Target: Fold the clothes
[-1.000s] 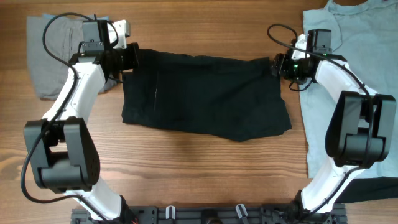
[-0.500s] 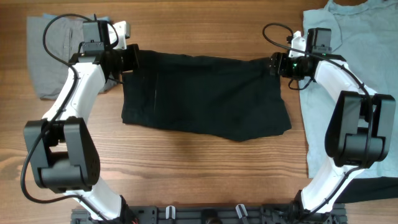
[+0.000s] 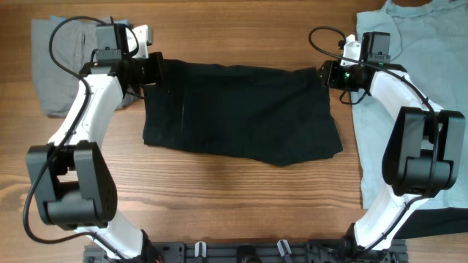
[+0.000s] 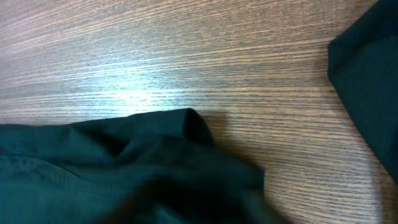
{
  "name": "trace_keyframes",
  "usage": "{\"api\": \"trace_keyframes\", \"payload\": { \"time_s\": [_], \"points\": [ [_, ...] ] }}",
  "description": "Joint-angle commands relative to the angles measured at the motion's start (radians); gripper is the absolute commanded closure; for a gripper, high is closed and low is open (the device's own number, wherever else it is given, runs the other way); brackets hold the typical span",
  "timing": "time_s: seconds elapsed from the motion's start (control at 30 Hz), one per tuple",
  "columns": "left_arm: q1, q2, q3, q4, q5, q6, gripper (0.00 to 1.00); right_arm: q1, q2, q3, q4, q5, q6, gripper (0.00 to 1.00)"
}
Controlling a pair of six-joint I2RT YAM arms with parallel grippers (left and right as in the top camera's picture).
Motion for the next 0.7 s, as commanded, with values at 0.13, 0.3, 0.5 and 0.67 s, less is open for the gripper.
{"api": "trace_keyframes", "payload": {
  "time_s": [0.13, 0.3, 0.5, 0.67],
  "points": [
    [0.004, -0.113, 0.008, -0.08, -0.045, -0.002, 0.96, -0.009, -0.042, 0.009, -0.04, -0.101, 0.001, 0.96],
    [0.004, -0.175, 0.008, -0.191, -0.085, 0.006, 0.96, -0.009, -0.153, 0.009, -0.115, -0.099, -0.007, 0.96],
    [0.004, -0.295, 0.008, -0.301, -0.144, 0.006, 0.96, -0.009, -0.344, 0.009, -0.198, -0.091, -0.018, 0.96],
    [0.004, -0.374, 0.008, -0.413, -0.162, 0.005, 0.96, -0.009, -0.485, 0.009, -0.303, -0.088, -0.008, 0.96]
  ]
}}
